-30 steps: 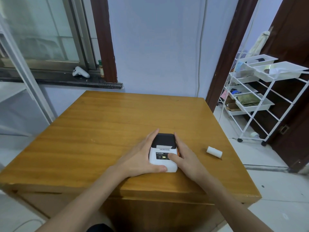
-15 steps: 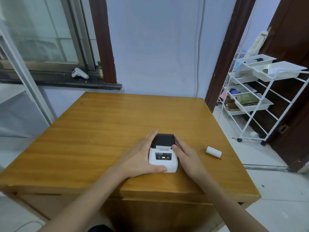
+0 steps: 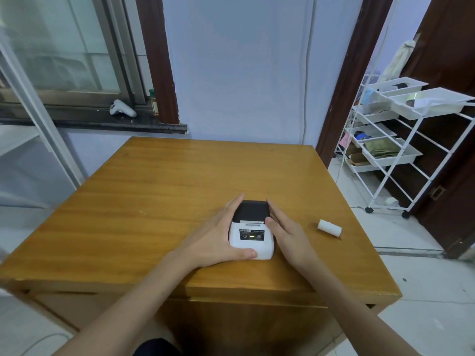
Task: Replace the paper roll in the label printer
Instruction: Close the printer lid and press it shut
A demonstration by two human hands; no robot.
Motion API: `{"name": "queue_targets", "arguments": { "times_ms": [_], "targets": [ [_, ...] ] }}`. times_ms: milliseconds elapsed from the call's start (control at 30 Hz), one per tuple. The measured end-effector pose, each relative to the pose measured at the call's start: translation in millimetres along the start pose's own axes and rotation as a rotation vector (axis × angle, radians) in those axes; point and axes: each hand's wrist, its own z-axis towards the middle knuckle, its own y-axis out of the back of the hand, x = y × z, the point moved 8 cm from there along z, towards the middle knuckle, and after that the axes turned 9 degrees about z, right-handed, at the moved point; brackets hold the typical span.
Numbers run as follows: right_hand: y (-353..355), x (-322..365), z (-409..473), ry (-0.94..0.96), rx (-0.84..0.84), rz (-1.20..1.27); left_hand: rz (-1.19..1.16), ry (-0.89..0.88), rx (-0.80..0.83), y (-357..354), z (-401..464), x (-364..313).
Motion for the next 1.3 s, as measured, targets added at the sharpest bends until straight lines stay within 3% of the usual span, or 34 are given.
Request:
{"name": "queue_targets", "arguments": {
  "times_ms": [1300],
  "targets": [
    [-0.2,-0.3,-1.5,-0.001,0.005,-0.006,0.002,-0.009,0.005,0.0,0.6,-0.8]
  ]
}}
